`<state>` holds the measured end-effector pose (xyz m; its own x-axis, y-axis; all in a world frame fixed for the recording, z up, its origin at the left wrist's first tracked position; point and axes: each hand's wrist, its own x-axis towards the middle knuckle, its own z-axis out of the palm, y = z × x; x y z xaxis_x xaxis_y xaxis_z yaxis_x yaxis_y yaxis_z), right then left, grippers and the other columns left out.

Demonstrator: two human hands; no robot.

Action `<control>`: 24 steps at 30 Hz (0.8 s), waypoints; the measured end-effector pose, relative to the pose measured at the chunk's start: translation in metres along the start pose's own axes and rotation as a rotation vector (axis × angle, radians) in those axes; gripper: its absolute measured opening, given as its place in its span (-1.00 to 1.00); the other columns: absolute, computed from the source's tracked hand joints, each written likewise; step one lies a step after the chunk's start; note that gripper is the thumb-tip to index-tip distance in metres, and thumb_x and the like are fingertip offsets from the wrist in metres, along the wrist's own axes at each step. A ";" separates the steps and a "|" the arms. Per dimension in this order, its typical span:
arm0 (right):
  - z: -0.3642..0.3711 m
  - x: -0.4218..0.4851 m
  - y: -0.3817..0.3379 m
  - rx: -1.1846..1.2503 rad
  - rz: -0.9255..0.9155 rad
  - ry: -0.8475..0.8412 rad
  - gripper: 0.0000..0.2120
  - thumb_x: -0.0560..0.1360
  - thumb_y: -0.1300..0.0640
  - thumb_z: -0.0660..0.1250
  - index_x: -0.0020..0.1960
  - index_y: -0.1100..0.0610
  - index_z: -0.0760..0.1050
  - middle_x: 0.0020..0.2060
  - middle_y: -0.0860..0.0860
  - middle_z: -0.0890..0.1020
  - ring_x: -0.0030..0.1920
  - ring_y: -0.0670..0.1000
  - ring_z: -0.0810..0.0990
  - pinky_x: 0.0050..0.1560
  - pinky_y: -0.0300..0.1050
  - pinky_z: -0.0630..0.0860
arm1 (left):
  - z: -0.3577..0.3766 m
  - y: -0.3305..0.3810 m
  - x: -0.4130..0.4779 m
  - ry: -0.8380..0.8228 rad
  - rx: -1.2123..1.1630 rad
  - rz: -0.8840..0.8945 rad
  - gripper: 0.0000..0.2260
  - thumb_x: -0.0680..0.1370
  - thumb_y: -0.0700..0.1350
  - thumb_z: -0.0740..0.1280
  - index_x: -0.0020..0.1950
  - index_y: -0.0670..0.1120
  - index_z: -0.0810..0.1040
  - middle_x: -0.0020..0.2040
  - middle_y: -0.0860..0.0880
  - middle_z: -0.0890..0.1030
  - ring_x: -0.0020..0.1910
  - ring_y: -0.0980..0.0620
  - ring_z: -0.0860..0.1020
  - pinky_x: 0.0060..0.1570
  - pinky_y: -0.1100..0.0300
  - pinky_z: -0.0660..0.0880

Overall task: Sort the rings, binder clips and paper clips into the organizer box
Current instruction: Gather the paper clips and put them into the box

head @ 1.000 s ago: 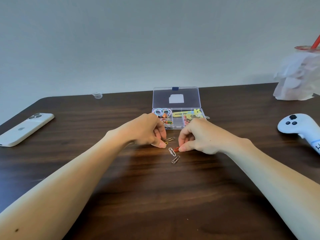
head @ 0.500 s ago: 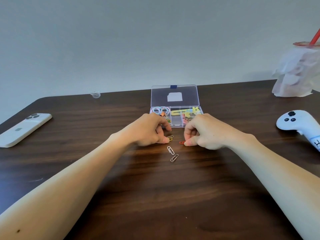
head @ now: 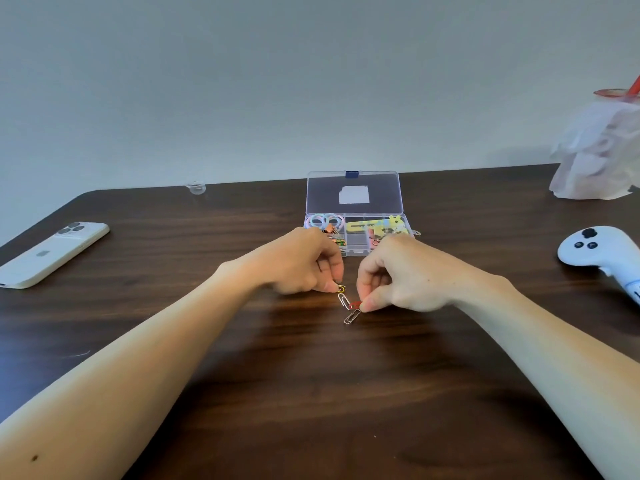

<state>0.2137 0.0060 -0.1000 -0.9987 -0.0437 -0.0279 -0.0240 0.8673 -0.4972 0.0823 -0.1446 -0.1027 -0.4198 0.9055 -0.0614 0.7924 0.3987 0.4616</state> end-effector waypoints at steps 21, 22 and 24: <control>-0.005 -0.004 -0.008 -0.096 0.035 -0.020 -0.95 0.41 0.09 0.54 -0.16 0.03 0.70 -0.27 -0.04 0.72 -0.24 -0.11 0.66 -0.07 -0.10 0.62 | -0.009 -0.007 -0.008 -0.156 -0.159 -0.002 -0.87 0.44 -0.23 0.51 -0.05 -0.07 0.68 -0.26 0.02 0.67 -0.36 0.20 0.58 -0.24 0.35 0.49; -0.009 -0.005 -0.006 -0.080 0.040 0.011 -0.94 0.39 0.09 0.55 -0.18 0.03 0.69 -0.28 -0.05 0.72 -0.24 -0.11 0.66 -0.08 -0.09 0.61 | -0.010 -0.007 -0.009 -0.158 -0.192 -0.008 -0.87 0.44 -0.24 0.51 -0.05 -0.09 0.68 -0.27 0.01 0.67 -0.35 0.19 0.58 -0.24 0.36 0.49; -0.011 -0.008 -0.006 -0.047 0.042 0.034 -0.93 0.37 0.08 0.56 -0.19 0.03 0.70 -0.30 -0.06 0.72 -0.26 -0.13 0.66 -0.10 -0.11 0.61 | -0.011 -0.004 -0.011 -0.166 -0.255 -0.022 -0.86 0.43 -0.26 0.51 -0.04 -0.12 0.67 -0.28 0.01 0.67 -0.35 0.18 0.59 -0.23 0.36 0.50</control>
<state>0.2216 0.0064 -0.0870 -0.9998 0.0093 -0.0183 0.0166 0.8903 -0.4551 0.0787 -0.1584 -0.0938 -0.3412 0.9168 -0.2076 0.6382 0.3881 0.6649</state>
